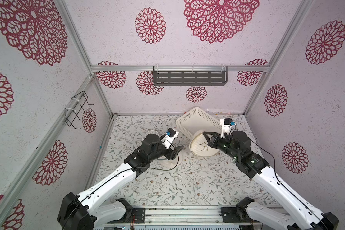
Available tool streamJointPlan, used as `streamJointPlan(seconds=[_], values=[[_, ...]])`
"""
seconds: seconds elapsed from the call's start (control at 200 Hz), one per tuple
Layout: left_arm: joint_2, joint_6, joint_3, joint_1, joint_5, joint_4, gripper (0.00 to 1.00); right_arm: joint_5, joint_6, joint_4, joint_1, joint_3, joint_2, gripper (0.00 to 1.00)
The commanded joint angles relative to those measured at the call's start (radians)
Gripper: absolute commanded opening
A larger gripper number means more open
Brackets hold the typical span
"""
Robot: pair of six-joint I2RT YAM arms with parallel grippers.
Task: Turn the laundry bag inside out
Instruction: Zip the zipper on the laundry bag.
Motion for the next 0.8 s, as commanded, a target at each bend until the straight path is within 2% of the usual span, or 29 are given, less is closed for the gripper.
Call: streamJointPlan(seconds=[0.0, 0.155, 0.26, 0.395, 0.585, 0.71, 0.795], values=[[-0.023, 0.057, 0.041, 0.000, 0.024, -0.067, 0.74, -0.077, -0.153, -0.055, -0.008, 0.060, 0.013, 0.00], [0.049, 0.040, 0.132, -0.003, 0.188, -0.069, 0.73, -0.123, -0.229, -0.120, -0.012, 0.088, 0.046, 0.00], [0.117, 0.006, 0.199, -0.014, 0.235, -0.067, 0.71, -0.154, -0.222, -0.071, -0.011, 0.072, 0.063, 0.00], [0.169, -0.009, 0.232, -0.030, 0.195, -0.084, 0.64, -0.239, -0.196, 0.004, -0.010, 0.076, 0.123, 0.00], [0.194, 0.007, 0.251, -0.031, 0.144, -0.169, 0.49, -0.313, -0.187, 0.057, -0.001, 0.077, 0.150, 0.00], [0.205, 0.029, 0.266, -0.031, 0.128, -0.193, 0.35, -0.337, -0.186, 0.068, 0.003, 0.077, 0.148, 0.00], [0.223, 0.032, 0.279, -0.031, 0.120, -0.199, 0.30, -0.358, -0.179, 0.082, 0.005, 0.077, 0.145, 0.00]])
